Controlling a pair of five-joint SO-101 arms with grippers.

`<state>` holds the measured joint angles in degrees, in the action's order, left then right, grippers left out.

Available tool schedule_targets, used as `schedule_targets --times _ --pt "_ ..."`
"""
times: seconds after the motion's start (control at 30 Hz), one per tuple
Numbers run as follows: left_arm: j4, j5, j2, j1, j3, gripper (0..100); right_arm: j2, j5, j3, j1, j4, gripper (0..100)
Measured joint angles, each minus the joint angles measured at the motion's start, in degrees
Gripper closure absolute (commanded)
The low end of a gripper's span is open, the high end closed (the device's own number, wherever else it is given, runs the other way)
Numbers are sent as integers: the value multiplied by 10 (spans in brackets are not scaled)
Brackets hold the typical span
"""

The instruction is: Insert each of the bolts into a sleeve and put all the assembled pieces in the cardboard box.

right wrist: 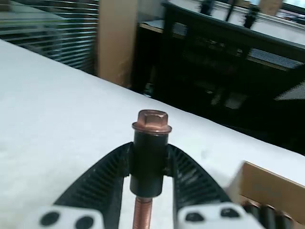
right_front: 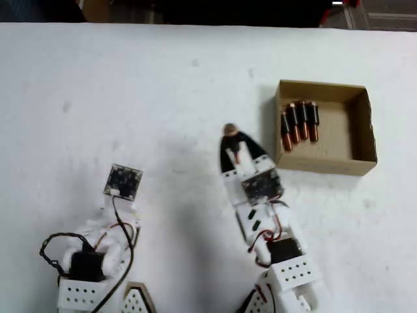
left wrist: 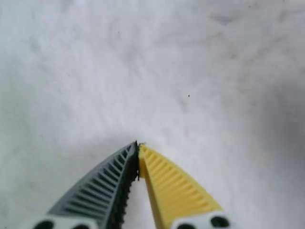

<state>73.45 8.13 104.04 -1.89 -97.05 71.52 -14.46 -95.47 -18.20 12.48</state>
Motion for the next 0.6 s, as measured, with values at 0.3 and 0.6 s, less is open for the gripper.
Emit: schedule_targets --times 0.3,0.6 --pt "0 0 0 0 0 976 0 0 1 140 0 982" --pt "0 0 0 0 0 976 -1 -47 71 292 -144 982"
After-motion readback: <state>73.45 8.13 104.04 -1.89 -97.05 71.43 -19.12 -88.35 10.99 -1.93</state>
